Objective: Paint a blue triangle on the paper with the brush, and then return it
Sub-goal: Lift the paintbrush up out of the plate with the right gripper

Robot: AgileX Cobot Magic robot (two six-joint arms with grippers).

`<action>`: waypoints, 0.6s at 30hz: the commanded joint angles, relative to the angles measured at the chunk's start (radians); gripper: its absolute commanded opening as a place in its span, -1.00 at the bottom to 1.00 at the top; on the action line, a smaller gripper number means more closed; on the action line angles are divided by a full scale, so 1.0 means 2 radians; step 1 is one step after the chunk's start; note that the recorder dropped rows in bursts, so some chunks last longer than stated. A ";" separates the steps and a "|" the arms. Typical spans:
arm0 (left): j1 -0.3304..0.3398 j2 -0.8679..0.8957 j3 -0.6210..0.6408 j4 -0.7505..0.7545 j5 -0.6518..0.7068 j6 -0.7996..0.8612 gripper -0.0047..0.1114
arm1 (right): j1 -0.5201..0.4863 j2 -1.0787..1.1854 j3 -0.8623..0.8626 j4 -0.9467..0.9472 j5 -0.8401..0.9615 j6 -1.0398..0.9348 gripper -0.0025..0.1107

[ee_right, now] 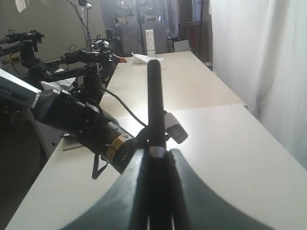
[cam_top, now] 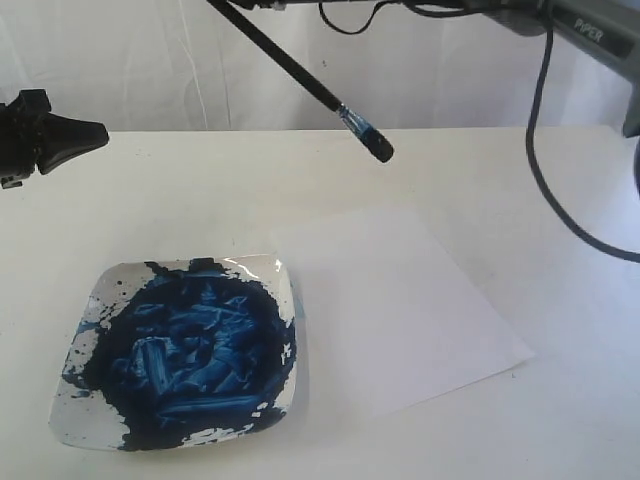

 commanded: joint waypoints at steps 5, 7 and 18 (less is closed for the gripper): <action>-0.001 -0.007 -0.003 0.004 -0.002 0.003 -0.92 | -0.003 -0.042 -0.002 -0.003 0.004 0.026 -0.96; -0.001 -0.007 -0.003 0.004 -0.002 0.003 -0.92 | -0.003 -0.042 -0.002 -0.005 0.004 0.041 -0.96; -0.001 -0.007 -0.003 -0.009 -0.002 0.000 -0.92 | 0.010 -0.031 -0.002 -0.083 0.004 0.109 -0.96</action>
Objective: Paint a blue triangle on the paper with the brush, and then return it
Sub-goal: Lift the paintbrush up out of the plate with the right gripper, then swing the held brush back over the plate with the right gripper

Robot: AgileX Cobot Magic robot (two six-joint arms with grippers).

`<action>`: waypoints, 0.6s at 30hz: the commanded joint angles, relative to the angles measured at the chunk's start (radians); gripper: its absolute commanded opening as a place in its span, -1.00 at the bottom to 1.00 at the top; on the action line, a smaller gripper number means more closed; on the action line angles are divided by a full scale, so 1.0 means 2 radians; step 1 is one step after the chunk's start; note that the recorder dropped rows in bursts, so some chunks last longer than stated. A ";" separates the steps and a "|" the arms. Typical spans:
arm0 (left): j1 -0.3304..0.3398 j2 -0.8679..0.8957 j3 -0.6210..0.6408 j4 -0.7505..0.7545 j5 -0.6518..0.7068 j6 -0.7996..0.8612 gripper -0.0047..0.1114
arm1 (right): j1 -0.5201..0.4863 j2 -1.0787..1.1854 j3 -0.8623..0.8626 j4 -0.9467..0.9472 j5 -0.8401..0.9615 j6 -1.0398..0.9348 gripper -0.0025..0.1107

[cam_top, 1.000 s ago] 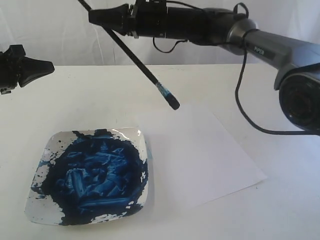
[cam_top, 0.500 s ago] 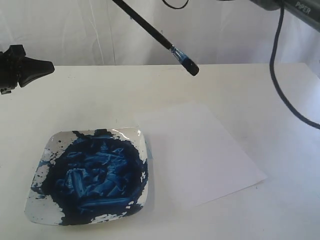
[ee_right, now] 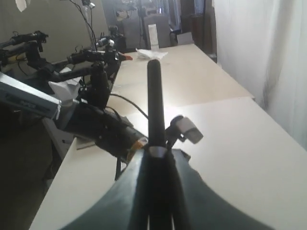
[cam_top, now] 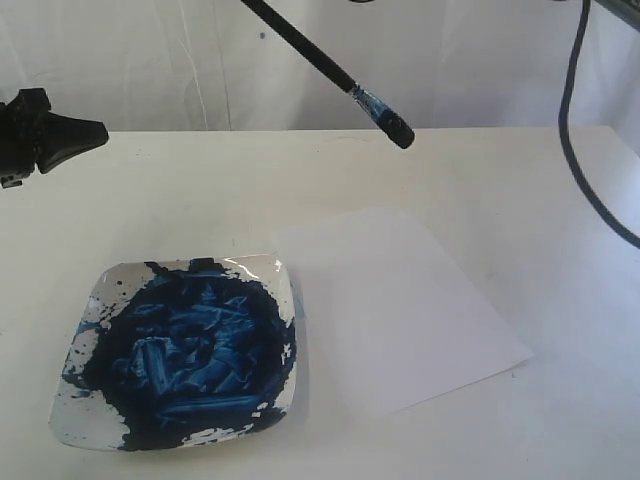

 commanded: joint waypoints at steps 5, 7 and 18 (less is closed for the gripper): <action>-0.001 -0.007 -0.003 -0.011 -0.002 -0.044 -0.92 | 0.037 0.029 -0.002 -0.059 0.004 0.040 -0.96; -0.001 -0.007 -0.003 -0.011 -0.002 -0.047 -0.92 | 0.047 0.039 -0.002 -0.067 0.004 0.040 -0.96; -0.016 -0.011 -0.003 -0.012 -0.002 -0.070 -0.92 | 0.078 0.075 -0.002 -0.116 -0.016 0.051 -0.96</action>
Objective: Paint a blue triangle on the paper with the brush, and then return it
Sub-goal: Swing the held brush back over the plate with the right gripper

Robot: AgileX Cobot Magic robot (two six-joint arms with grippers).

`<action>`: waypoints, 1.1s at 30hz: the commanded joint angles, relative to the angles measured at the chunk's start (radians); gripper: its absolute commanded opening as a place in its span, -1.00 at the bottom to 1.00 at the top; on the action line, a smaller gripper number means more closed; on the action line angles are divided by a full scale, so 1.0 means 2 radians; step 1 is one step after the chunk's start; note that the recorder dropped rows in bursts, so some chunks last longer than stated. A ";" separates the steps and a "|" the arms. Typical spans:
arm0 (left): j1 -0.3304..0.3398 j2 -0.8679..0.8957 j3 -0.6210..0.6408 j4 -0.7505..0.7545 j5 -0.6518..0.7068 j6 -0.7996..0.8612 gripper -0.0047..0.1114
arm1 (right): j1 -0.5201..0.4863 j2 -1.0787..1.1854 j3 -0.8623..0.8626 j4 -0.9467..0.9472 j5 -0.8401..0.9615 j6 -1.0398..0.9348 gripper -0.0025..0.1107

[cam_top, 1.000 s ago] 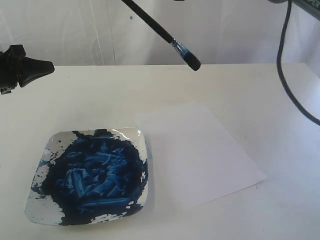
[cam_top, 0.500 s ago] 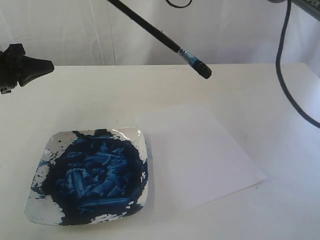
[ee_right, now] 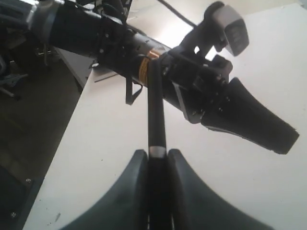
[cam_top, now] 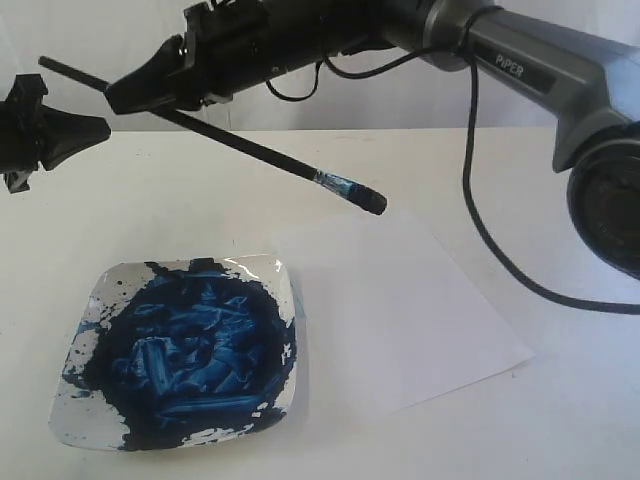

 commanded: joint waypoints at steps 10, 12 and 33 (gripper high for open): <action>-0.012 -0.009 -0.003 0.000 -0.002 -0.007 -0.92 | 0.021 0.023 -0.002 -0.031 -0.089 0.007 -0.96; -0.012 -0.009 -0.003 0.000 -0.002 -0.007 -0.92 | 0.021 0.023 -0.002 -0.031 -0.093 0.007 -0.96; -0.012 -0.005 -0.003 0.022 -0.002 -0.004 -0.92 | 0.021 0.017 -0.002 -0.030 -0.103 0.007 -0.96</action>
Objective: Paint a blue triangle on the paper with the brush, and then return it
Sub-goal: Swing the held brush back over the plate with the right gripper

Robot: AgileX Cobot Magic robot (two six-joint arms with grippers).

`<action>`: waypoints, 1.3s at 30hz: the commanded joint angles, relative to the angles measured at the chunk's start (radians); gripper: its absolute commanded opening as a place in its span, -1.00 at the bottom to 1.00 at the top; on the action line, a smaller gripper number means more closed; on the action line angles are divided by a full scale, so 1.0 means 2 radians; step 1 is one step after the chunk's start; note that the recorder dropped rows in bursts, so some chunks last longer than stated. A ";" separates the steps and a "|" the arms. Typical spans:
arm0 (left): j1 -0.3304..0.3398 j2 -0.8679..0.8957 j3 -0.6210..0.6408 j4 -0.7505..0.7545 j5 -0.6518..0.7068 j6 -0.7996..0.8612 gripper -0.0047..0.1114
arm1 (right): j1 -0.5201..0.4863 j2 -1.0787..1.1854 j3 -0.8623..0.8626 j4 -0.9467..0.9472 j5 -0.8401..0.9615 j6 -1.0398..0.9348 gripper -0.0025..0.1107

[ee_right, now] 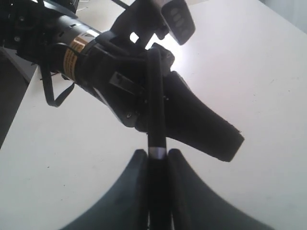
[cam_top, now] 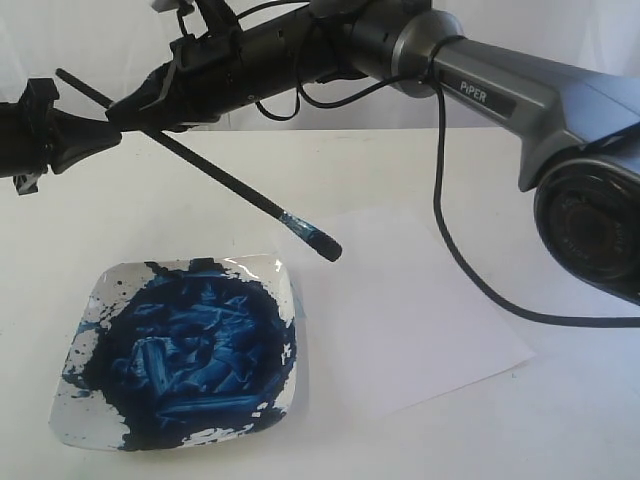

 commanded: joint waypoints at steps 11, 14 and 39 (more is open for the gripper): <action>-0.002 -0.002 -0.003 0.019 0.016 0.001 -0.92 | 0.001 -0.008 -0.002 0.004 0.018 0.002 -0.96; -0.002 -0.002 -0.003 0.012 0.002 0.003 -0.92 | 0.001 -0.008 -0.002 -0.005 0.009 0.002 -0.96; -0.002 -0.005 -0.003 0.001 -0.003 -0.012 -0.92 | 0.004 0.014 -0.002 -0.060 -0.039 0.028 -0.96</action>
